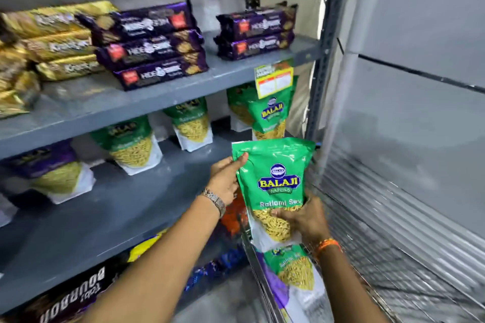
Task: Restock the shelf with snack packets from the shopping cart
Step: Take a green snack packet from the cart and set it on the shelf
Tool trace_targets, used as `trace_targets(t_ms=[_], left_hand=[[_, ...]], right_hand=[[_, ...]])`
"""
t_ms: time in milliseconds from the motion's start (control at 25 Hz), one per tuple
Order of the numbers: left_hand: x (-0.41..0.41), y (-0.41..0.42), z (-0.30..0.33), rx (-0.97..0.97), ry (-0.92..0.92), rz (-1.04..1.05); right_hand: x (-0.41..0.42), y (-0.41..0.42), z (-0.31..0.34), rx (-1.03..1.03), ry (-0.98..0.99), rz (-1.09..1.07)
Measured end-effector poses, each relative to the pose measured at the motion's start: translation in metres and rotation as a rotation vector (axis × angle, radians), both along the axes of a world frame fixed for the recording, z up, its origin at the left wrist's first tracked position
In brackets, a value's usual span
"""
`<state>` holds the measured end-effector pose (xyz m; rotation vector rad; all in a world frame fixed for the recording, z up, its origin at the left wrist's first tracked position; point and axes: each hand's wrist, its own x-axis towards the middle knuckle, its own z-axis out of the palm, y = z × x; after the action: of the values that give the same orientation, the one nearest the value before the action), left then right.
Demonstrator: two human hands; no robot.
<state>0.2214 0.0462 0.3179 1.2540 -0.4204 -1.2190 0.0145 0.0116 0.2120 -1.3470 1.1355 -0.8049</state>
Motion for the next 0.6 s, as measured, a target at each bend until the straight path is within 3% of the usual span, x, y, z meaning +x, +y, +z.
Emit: trace_targets(t_ms=[240, 440, 600], left_hand=[[0.077, -0.003, 0.056, -0.076, -0.068, 0.204], [0.116, -0.021, 0.072, -0.099, -0.128, 0.315], [0.138, -0.040, 0.076, -0.027, -0.138, 0.297]], right_hand=[[0.097, -0.052, 0.043, -0.133, -0.072, 0.123], [0.161, -0.073, 0.064, -0.100, -0.130, 0.126], [0.197, -0.095, 0.053, -0.100, -0.176, 0.104]])
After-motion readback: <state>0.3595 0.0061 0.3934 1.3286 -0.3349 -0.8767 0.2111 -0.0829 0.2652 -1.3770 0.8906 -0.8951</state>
